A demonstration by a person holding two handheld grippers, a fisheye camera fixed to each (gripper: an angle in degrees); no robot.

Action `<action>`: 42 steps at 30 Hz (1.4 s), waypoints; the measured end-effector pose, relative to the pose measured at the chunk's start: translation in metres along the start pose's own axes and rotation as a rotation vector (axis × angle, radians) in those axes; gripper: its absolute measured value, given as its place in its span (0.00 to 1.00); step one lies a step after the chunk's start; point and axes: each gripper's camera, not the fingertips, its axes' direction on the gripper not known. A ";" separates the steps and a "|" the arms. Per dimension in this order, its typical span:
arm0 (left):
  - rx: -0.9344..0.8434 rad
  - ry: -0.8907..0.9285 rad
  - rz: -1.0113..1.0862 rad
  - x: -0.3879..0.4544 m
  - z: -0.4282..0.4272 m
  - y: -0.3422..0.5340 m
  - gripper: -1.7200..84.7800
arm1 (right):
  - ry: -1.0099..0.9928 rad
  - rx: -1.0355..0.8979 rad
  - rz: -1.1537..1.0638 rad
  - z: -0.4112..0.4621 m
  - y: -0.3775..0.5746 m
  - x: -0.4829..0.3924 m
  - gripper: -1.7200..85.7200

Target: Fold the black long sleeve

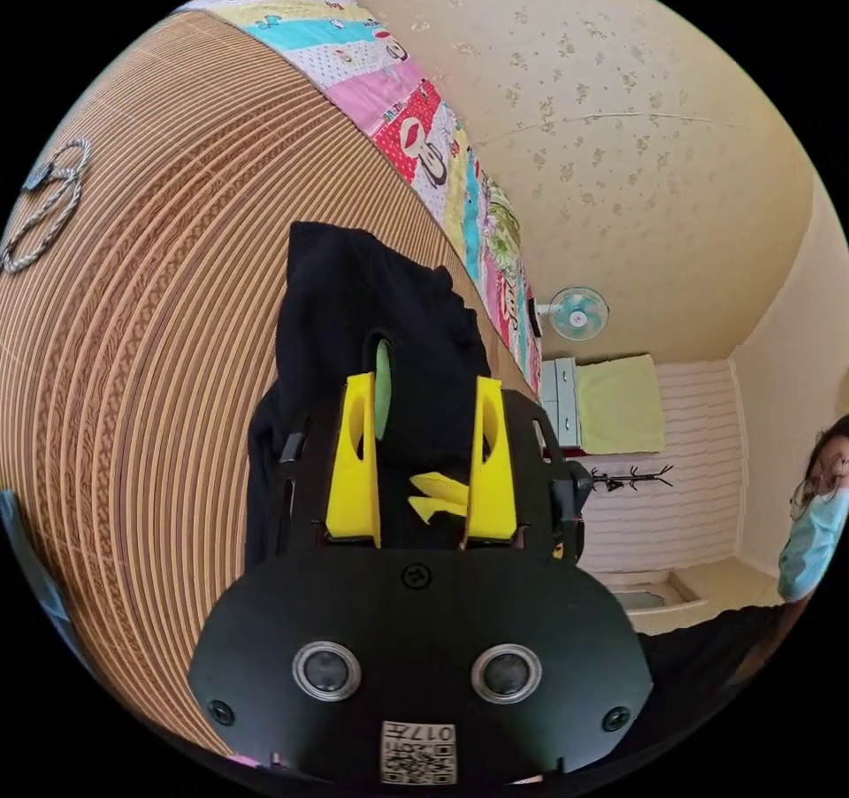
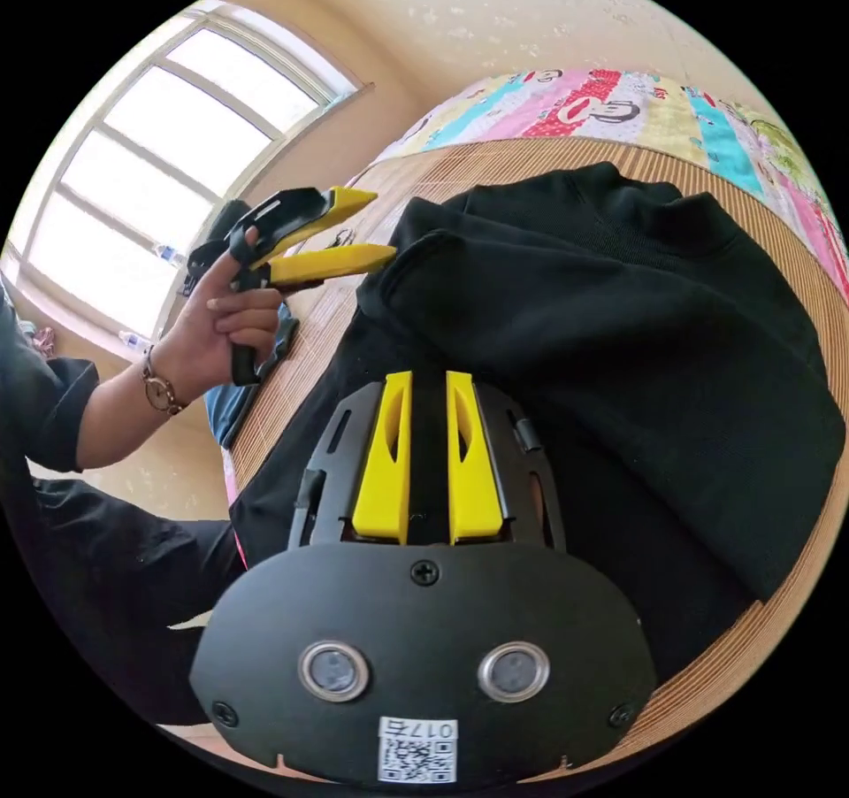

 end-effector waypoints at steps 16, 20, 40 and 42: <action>-0.167 -0.579 0.342 0.077 0.080 0.027 0.07 | 0.167 0.394 0.481 -0.121 0.067 0.052 0.06; -0.090 -0.546 0.455 0.134 0.055 0.039 0.04 | 0.234 0.524 0.624 -0.146 0.090 0.066 0.04; 0.034 -0.516 0.259 0.034 -0.001 0.041 0.11 | 0.671 0.260 0.767 -0.190 0.046 0.138 0.03; 0.074 -0.513 0.237 0.033 -0.013 0.048 0.13 | 0.607 0.297 0.789 -0.204 0.052 0.144 0.03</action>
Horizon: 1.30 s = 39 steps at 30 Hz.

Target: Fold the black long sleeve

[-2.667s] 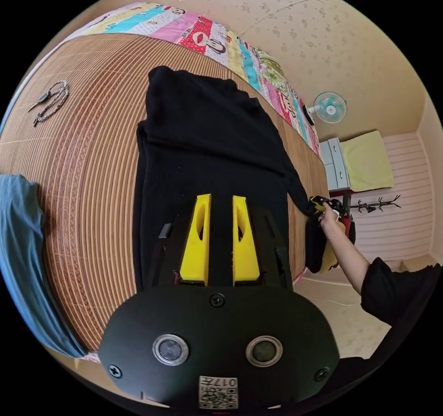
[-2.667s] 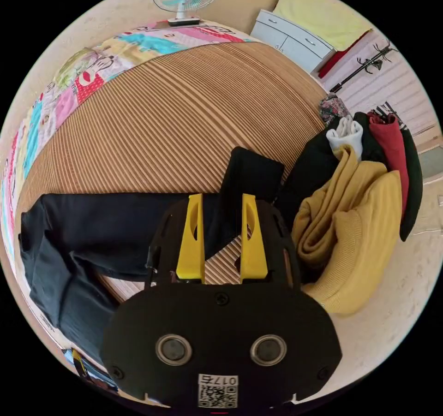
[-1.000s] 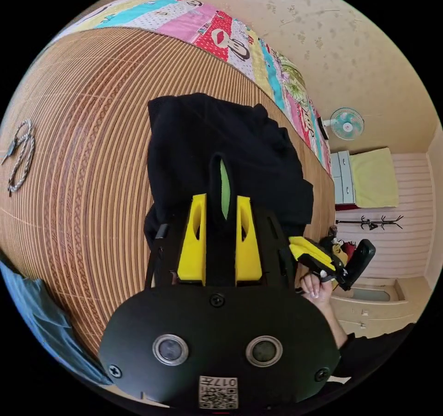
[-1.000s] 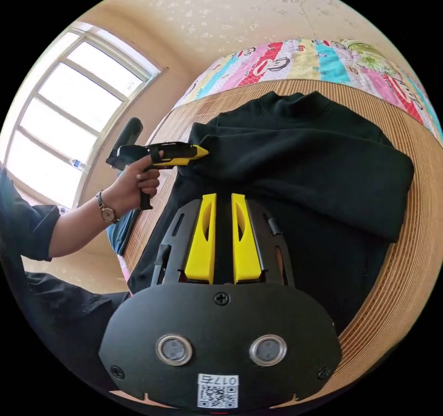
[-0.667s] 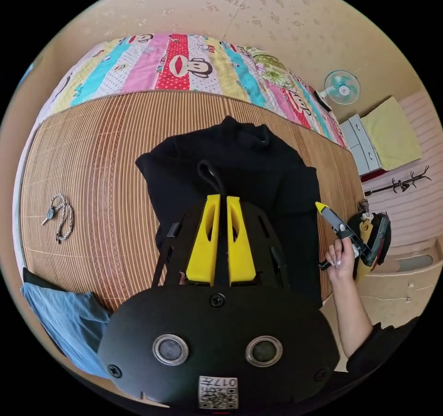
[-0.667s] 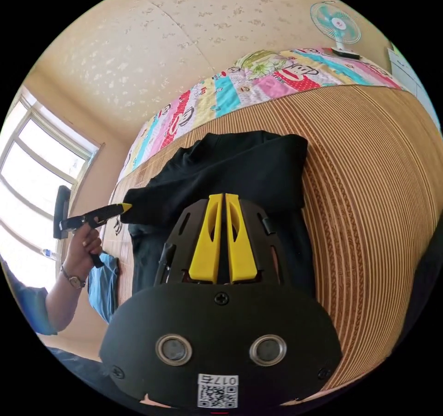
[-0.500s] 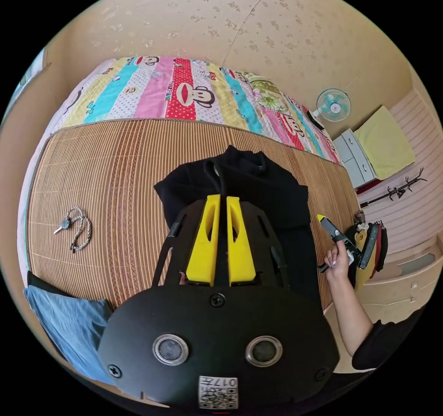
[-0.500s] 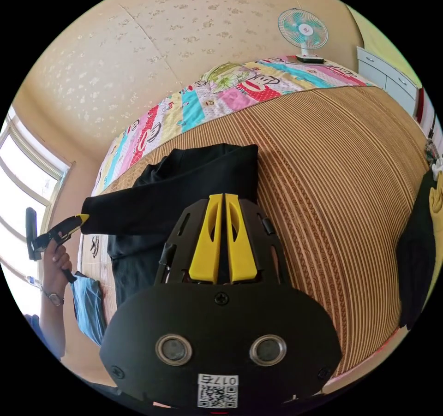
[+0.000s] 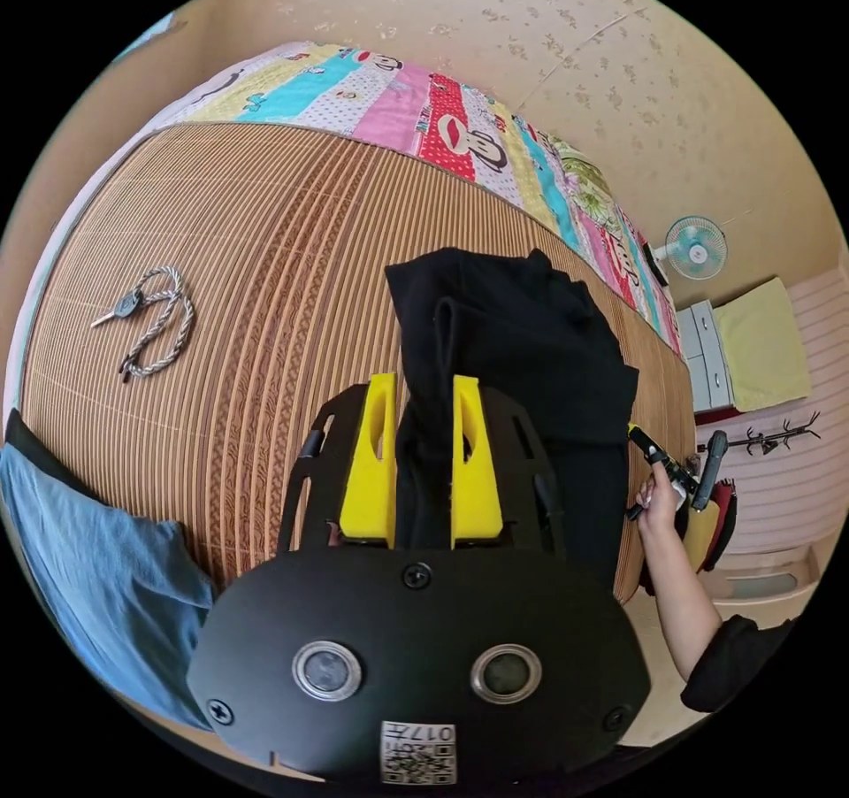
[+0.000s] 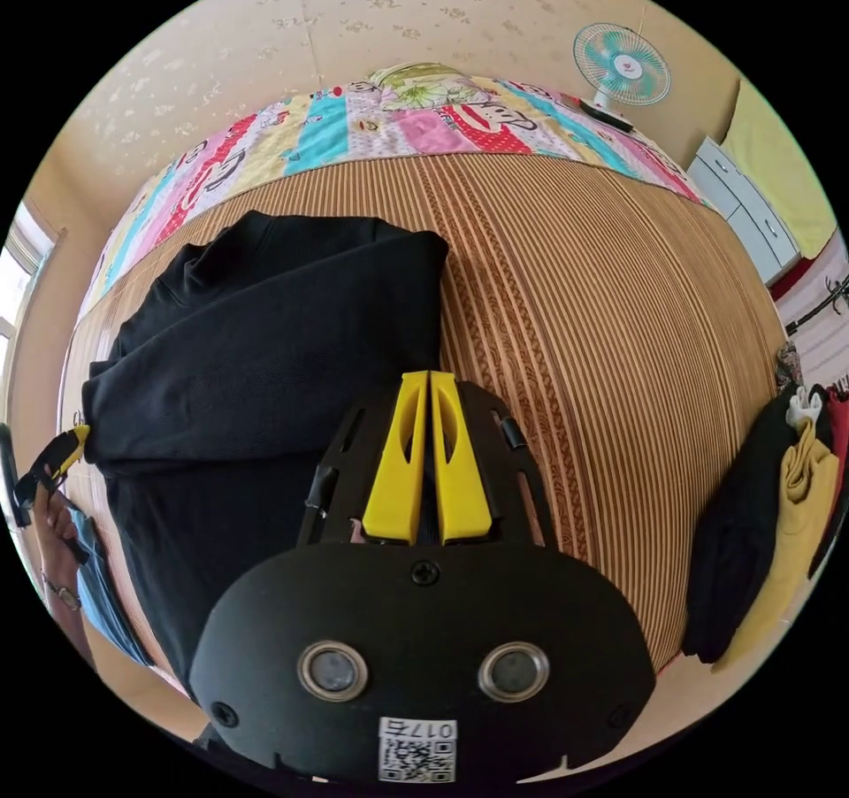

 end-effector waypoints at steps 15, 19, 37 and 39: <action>-0.269 0.172 0.146 -0.076 -0.072 0.173 0.17 | -0.304 -0.394 -0.250 -0.154 0.088 0.143 0.09; -0.347 0.195 0.108 -0.085 -0.081 0.234 0.17 | -0.551 -0.572 -0.158 -0.169 0.129 0.200 0.11; -0.512 0.194 0.044 -0.121 -0.074 0.287 0.15 | -0.850 -0.598 0.048 -0.214 0.137 0.276 0.12; -0.495 0.200 0.026 -0.123 -0.076 0.290 0.15 | -0.871 -0.584 0.075 -0.222 0.136 0.280 0.13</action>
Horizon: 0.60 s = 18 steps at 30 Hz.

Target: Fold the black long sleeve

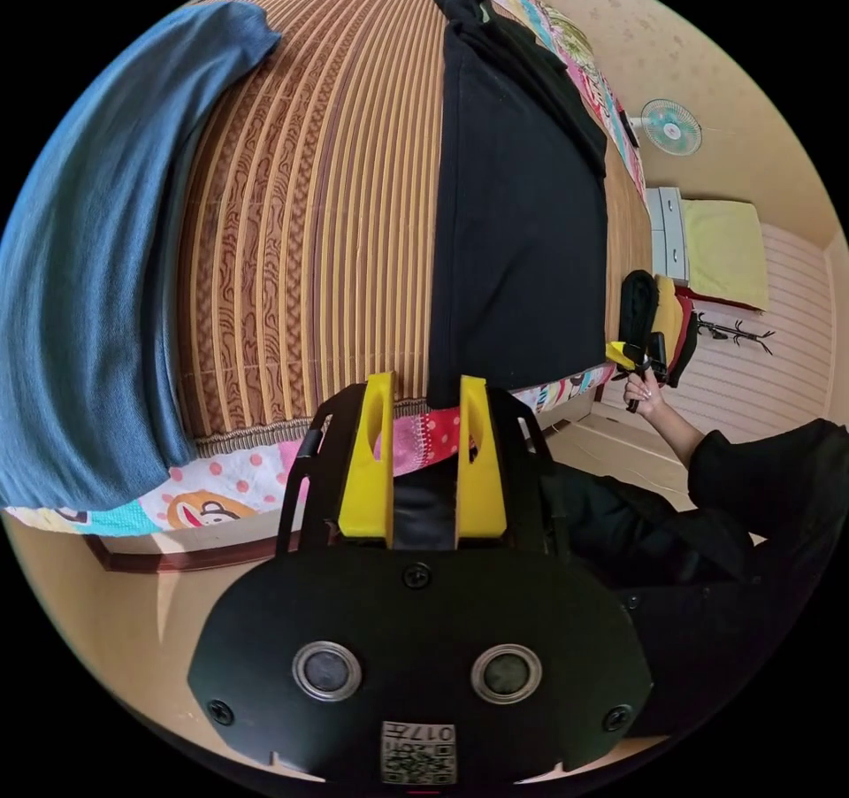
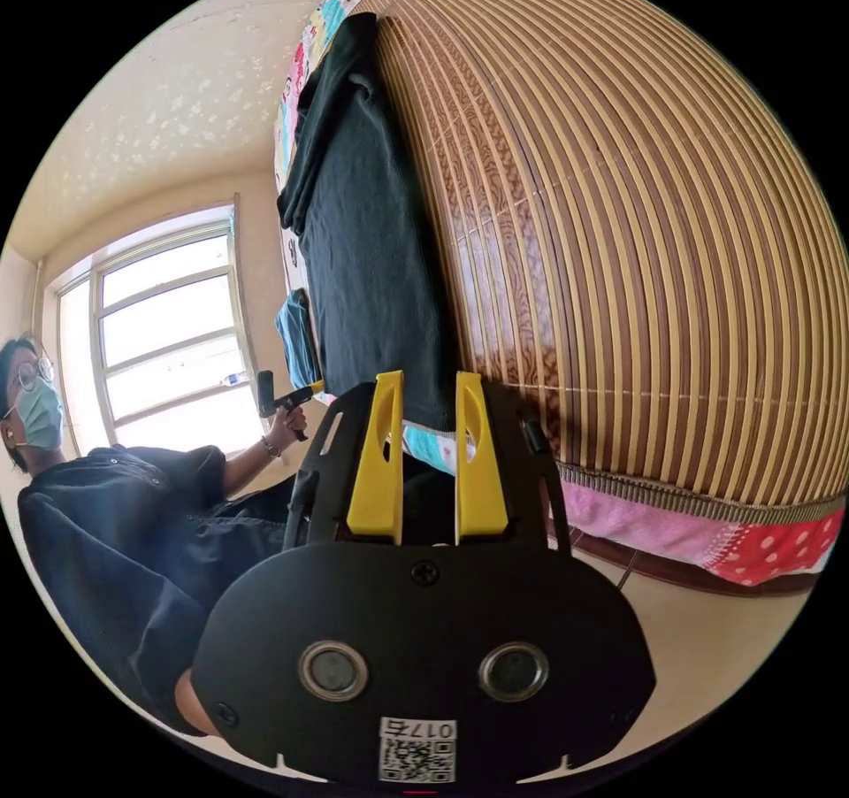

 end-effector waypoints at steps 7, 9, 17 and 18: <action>0.050 0.001 -0.017 0.002 0.002 0.016 0.15 | -0.006 0.003 0.007 -0.020 0.012 -0.022 0.12; 0.051 -0.013 -0.005 0.006 0.003 0.019 0.16 | 0.009 -0.033 0.001 -0.017 0.014 -0.030 0.12; 0.035 -0.093 0.044 0.028 0.017 0.039 0.15 | 0.003 -0.089 0.026 0.001 0.021 -0.064 0.10; 0.038 -0.097 0.041 0.029 0.017 0.040 0.15 | 0.000 -0.089 0.040 0.004 0.023 -0.069 0.10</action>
